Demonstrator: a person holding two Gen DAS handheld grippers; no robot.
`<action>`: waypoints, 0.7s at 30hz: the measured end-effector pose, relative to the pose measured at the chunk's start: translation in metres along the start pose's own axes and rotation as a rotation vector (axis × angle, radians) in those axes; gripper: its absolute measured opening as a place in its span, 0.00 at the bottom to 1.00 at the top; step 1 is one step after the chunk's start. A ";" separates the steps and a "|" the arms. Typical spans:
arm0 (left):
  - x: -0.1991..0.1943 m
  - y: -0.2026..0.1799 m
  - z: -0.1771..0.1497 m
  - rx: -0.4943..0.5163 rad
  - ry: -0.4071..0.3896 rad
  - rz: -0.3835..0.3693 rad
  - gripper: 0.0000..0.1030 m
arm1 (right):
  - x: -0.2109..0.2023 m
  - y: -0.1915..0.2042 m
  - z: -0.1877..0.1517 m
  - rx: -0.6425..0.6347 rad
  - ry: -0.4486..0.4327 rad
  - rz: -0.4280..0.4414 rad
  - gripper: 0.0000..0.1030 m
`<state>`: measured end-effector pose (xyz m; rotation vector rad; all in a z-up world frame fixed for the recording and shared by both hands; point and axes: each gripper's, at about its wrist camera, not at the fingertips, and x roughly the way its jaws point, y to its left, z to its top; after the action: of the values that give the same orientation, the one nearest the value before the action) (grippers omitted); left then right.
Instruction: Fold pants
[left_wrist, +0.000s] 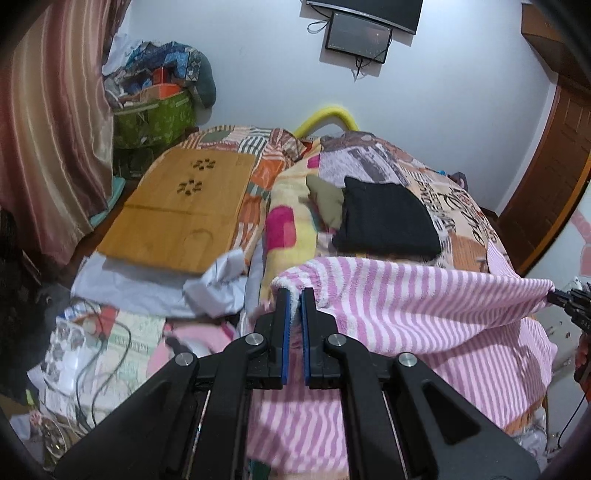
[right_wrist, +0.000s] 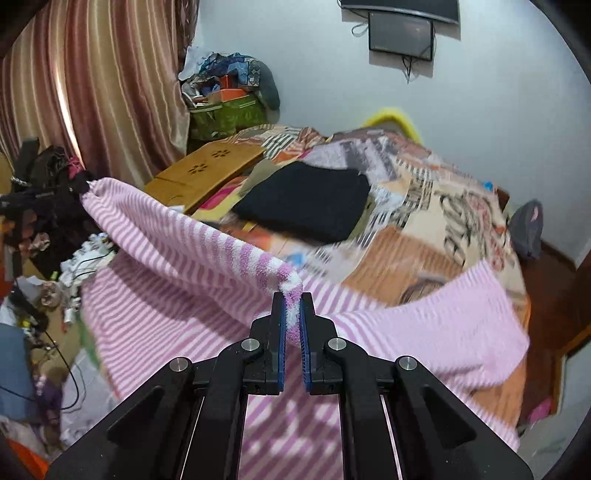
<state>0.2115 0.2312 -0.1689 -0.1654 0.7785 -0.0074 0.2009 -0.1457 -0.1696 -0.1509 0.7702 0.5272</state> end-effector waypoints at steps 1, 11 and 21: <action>-0.002 0.002 -0.008 -0.007 0.003 -0.005 0.04 | -0.002 0.004 -0.007 0.002 0.004 0.002 0.06; 0.005 0.025 -0.090 -0.083 0.084 -0.019 0.04 | 0.002 0.025 -0.070 0.068 0.097 0.050 0.06; 0.020 0.024 -0.136 -0.076 0.161 0.010 0.04 | 0.018 0.032 -0.102 0.103 0.138 0.043 0.07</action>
<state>0.1293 0.2334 -0.2816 -0.2347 0.9412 0.0186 0.1321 -0.1433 -0.2530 -0.0762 0.9350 0.5202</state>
